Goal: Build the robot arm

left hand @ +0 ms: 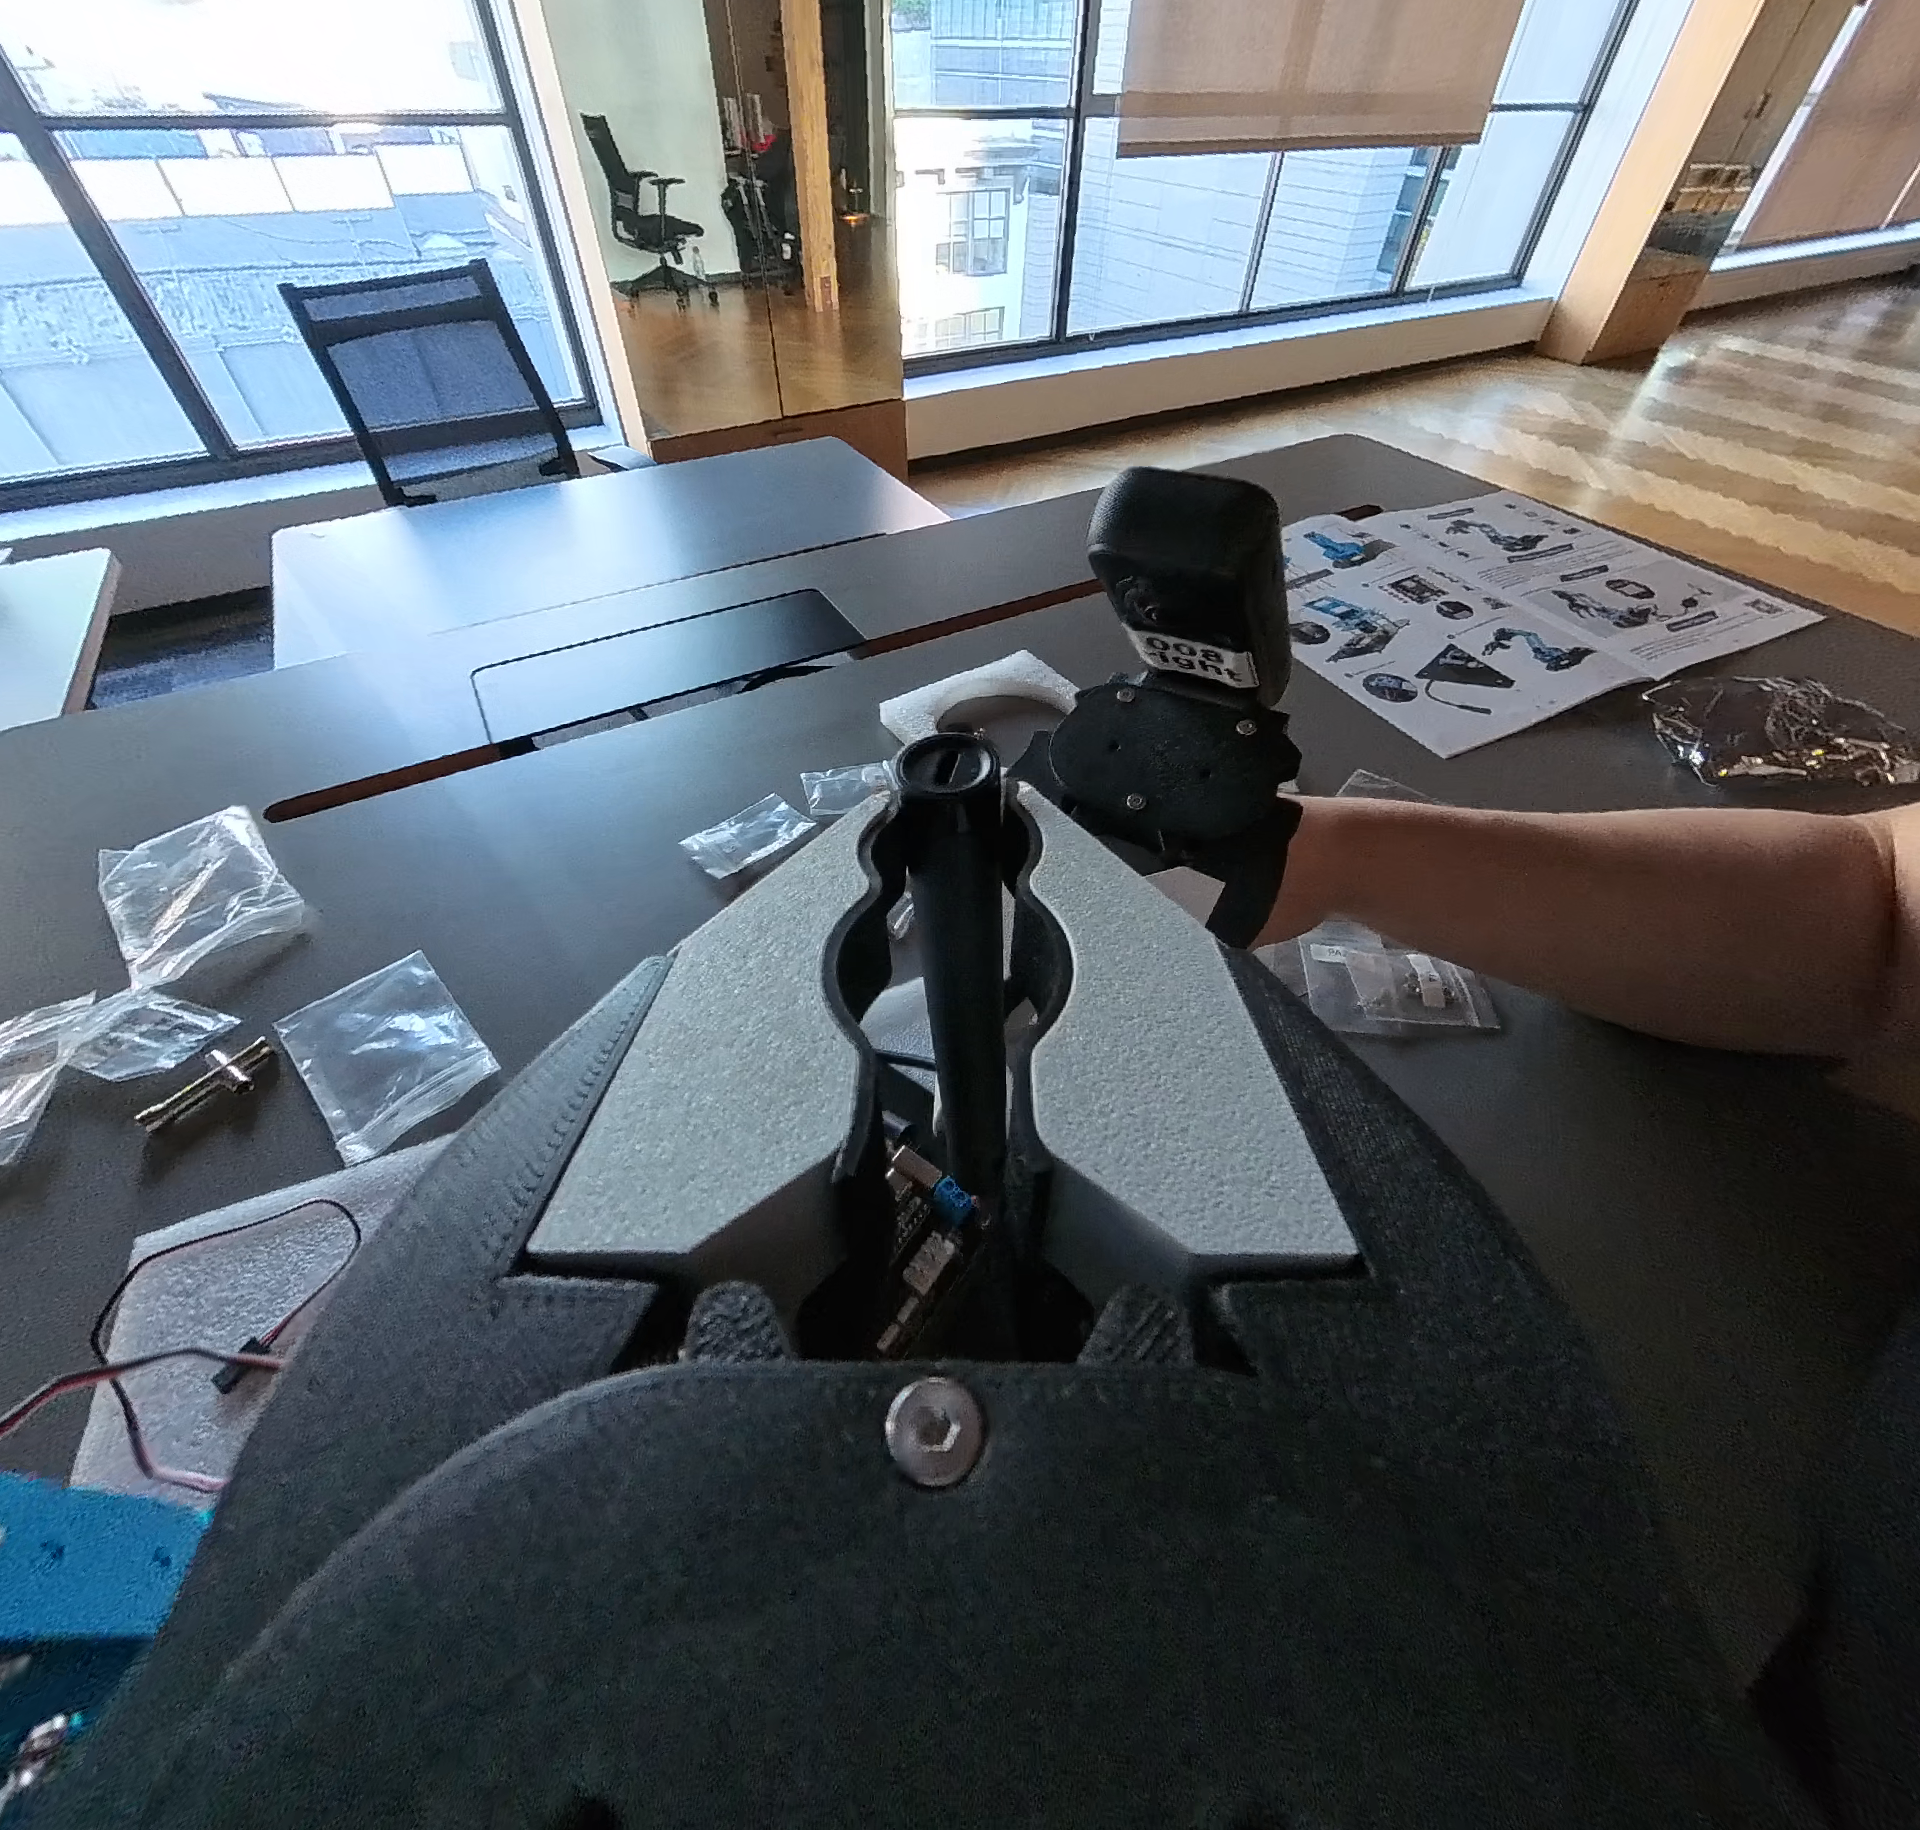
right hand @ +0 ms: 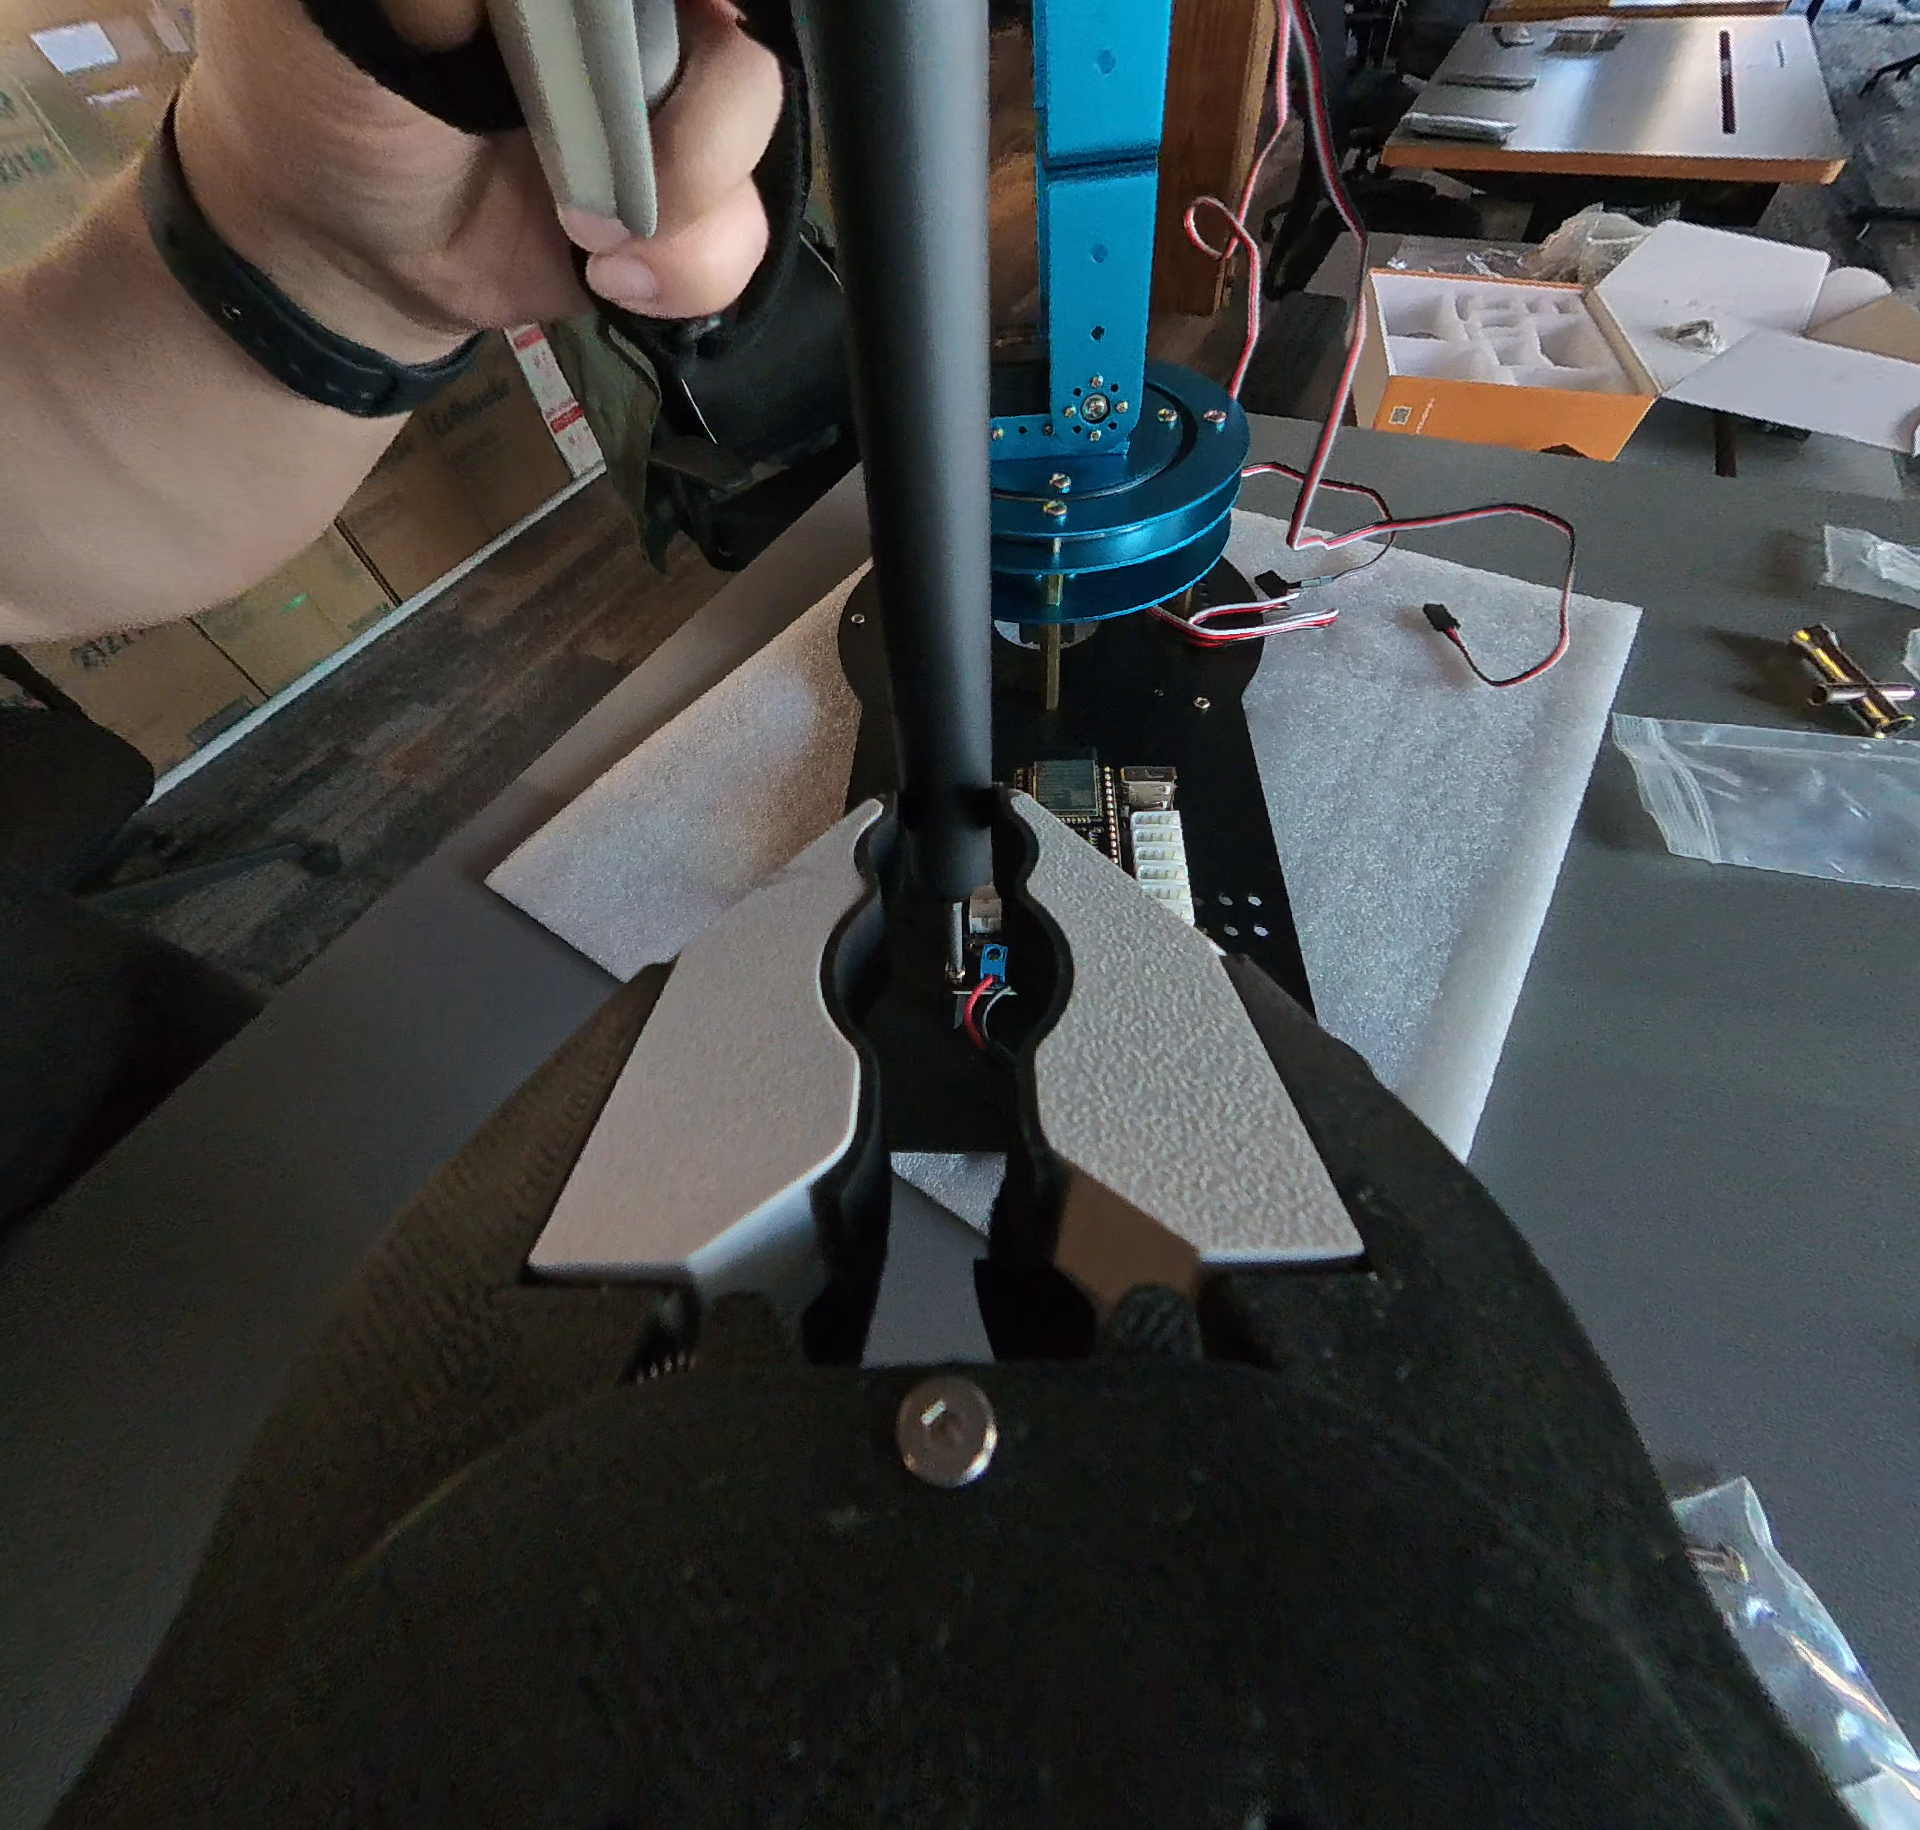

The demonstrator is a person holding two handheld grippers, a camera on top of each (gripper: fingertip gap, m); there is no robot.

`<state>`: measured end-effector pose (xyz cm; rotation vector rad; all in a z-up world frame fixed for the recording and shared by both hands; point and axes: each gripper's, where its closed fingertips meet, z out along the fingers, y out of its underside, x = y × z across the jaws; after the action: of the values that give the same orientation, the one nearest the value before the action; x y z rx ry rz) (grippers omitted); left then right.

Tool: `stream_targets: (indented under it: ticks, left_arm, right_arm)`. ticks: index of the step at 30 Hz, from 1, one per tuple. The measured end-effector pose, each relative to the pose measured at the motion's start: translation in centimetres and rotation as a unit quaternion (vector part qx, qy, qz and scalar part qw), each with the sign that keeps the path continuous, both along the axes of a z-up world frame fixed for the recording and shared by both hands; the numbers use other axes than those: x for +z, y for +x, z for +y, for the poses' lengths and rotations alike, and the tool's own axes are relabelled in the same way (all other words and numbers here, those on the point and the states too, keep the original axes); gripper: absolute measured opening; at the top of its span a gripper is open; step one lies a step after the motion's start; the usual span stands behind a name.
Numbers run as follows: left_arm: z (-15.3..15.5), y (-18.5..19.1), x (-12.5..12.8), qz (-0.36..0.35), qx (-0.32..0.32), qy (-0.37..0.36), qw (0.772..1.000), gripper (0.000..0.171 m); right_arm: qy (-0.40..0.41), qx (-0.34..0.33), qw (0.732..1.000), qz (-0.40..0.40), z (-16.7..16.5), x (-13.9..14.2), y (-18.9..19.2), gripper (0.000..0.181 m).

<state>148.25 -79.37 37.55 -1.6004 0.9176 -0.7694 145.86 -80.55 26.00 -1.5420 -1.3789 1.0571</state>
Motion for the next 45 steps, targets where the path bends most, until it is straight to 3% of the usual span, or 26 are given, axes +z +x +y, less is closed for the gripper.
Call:
stream_targets:
  ticks: [34,45]
  left_arm:
    - [1.1,-1.7,-0.3,-0.018,0.044,-0.043,0.998,0.016]
    - [0.4,0.5,-0.1,0.013,0.005,-0.02,1.0,0.016]
  right_arm:
    - [-0.082,-0.025,0.996,-0.003,0.2,-0.2,-0.4,0.017]
    - [-0.061,-0.008,0.998,0.008,0.0,-0.2,0.4,0.016]
